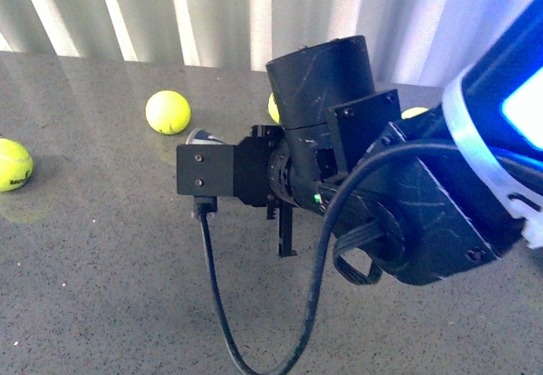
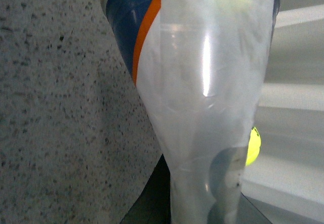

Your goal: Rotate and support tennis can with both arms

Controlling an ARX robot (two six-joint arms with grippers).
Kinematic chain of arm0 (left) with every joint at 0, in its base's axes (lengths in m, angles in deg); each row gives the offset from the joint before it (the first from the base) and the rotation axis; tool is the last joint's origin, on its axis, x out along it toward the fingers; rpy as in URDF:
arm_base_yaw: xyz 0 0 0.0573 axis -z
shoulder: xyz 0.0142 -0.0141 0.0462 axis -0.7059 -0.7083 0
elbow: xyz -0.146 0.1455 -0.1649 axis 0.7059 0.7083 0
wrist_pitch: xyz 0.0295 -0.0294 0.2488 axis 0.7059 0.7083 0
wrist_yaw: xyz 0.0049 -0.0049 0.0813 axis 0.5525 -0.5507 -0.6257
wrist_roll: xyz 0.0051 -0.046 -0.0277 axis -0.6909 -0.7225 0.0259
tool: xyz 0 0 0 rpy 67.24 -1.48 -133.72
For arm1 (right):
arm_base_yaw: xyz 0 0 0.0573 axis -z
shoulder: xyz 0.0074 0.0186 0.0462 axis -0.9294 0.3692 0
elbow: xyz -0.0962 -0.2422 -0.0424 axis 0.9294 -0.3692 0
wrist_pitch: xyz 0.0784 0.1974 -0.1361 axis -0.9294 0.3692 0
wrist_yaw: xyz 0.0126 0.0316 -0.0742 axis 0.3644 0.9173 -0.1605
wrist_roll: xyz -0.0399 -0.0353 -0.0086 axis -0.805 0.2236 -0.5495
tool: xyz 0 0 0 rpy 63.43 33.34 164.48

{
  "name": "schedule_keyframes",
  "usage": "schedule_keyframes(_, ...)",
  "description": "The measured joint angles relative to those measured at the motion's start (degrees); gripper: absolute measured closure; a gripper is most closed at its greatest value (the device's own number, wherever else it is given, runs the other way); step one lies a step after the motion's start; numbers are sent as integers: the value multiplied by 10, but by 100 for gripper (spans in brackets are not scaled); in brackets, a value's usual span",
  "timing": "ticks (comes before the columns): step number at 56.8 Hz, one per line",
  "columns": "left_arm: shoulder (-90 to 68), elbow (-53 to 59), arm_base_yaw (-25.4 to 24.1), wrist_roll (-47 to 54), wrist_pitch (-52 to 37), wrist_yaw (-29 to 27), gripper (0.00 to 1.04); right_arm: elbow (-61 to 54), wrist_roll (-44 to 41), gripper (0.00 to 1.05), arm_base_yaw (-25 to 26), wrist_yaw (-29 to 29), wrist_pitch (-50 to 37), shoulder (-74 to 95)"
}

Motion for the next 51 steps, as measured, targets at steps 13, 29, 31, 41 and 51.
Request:
schedule_keyframes(13,0,0,0,0,0,0,7,59,59,98,-21,-2,37,35)
schedule_keyframes(29,0,0,0,0,0,0,7,63,107,98,-27,-7,59,50)
schedule_keyframes(31,0,0,0,0,0,0,7,63,109,98,-27,-7,60,50)
schedule_keyframes(41,0,0,0,0,0,0,7,62,111,98,-26,-6,46,57)
schedule_keyframes(51,0,0,0,0,0,0,7,53,113,63,-21,2,30,57)
